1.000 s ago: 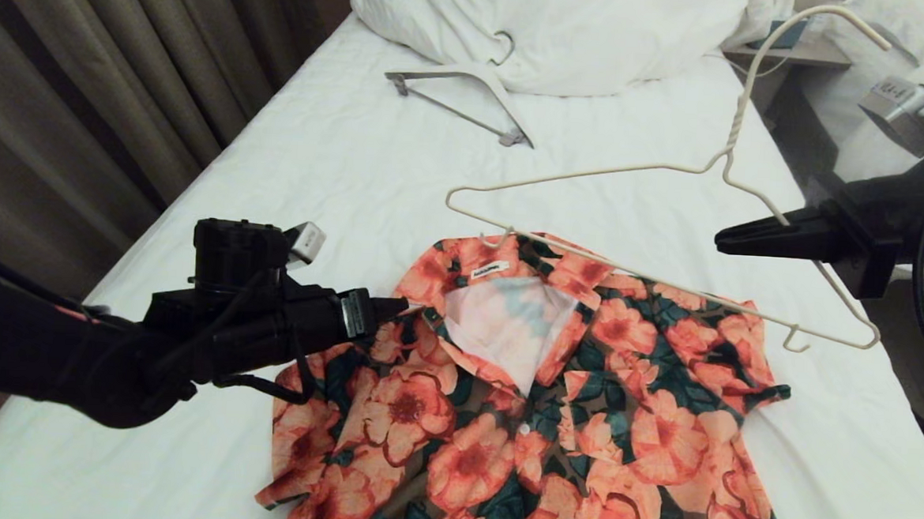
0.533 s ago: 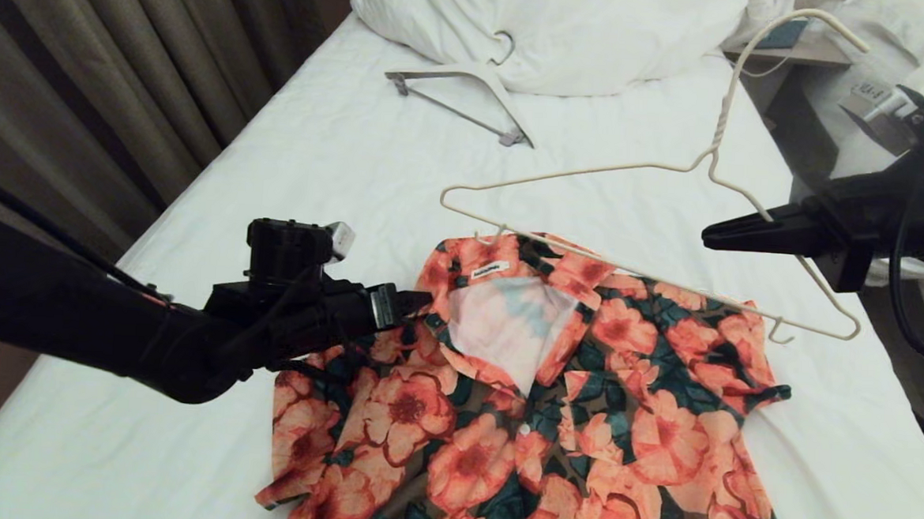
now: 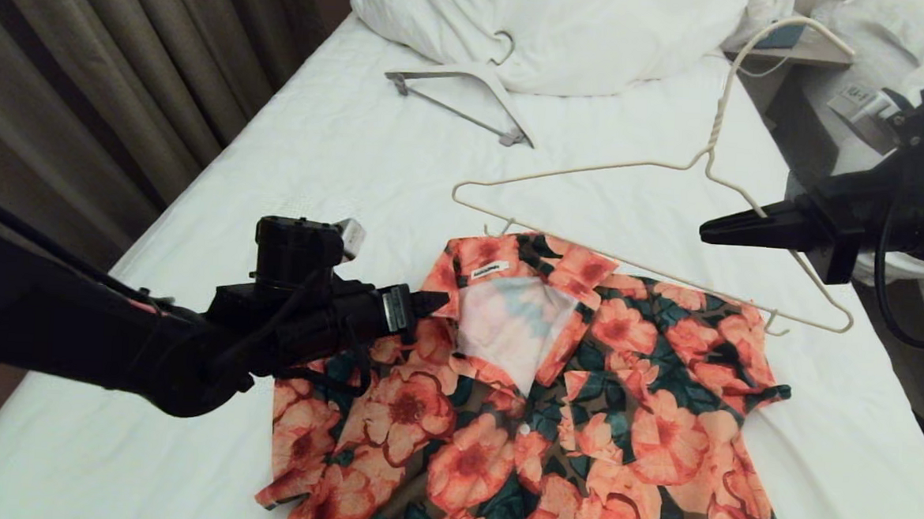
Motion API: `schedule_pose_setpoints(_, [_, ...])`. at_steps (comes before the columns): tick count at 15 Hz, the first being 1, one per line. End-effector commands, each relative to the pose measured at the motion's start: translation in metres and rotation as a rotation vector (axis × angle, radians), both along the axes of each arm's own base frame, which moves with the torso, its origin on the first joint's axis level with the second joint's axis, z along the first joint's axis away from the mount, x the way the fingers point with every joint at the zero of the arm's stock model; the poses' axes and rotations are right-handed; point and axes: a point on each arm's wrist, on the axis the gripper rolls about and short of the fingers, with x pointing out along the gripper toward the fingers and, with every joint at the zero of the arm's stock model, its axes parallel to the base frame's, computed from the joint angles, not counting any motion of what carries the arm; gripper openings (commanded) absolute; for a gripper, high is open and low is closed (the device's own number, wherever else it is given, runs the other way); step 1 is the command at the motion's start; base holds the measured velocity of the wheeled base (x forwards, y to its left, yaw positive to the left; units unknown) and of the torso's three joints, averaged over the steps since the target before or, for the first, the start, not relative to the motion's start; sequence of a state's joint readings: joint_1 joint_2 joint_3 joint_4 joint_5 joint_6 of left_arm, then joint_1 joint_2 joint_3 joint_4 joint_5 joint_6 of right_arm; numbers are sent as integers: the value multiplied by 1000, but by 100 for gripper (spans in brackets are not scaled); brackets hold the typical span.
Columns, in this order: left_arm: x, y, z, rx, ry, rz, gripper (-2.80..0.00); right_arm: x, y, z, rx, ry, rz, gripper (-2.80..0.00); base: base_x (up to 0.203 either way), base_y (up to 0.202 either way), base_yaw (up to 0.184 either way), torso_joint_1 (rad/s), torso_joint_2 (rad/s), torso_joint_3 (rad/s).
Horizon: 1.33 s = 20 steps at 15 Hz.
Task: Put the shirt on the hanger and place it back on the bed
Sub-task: Lift the shirt and hanger
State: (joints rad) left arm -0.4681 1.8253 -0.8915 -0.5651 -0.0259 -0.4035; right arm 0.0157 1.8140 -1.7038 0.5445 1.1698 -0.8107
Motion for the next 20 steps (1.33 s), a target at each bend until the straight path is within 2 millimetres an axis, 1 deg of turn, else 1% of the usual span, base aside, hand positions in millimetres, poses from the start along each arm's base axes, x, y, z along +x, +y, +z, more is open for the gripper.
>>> schedule_pose_setpoints(1, [-15, -9, 10, -17, -16, -39, 0, 0, -1, -2, 2, 3, 3, -280, 0, 0, 0, 0, 0, 0])
schedule_pose_setpoints(3, [-13, -15, 1, -4, 3, -40, 0, 0, -1, -1, 2, 0, 2, -280, 0, 0, 0, 0, 0, 0])
schedule_pose_setpoints(6, [-15, -22, -2, -7, 16, -44, 0, 0, -4, 0, 3, -1, -4, -280, 0, 0, 0, 0, 0, 0])
schedule_pose_setpoints(8, [-10, -26, -12, 10, 25, -20, 0, -1, -4, 0, 3, -2, -6, -280, 0, 0, 0, 0, 0, 0])
schedule_pose_setpoints(11, [5, -32, -26, 34, -32, 38, 0, 0, -4, -1, 2, 3, -6, -280, 0, 0, 0, 0, 0, 0])
schedule_pose_setpoints(14, [14, -36, -36, 95, -99, 86, 0, 1, -4, -2, 2, 3, -6, -280, 0, 0, 0, 0, 0, 0])
schedule_pose_setpoints(16, [18, -38, -39, 110, -147, 106, 0, 3, -4, -5, 2, 11, -6, -280, 0, 0, 0, 0, 0, 0])
schedule_pose_setpoints(19, [19, -39, -42, 122, -148, 121, 0, 4, -4, -6, 2, 14, -6, -280, 0, 0, 0, 0, 0, 0])
schedule_pose_setpoints(20, [19, -39, -42, 123, -147, 119, -280, 4, -4, -6, 2, 14, -6, -280, 0, 0, 0, 0, 0, 0])
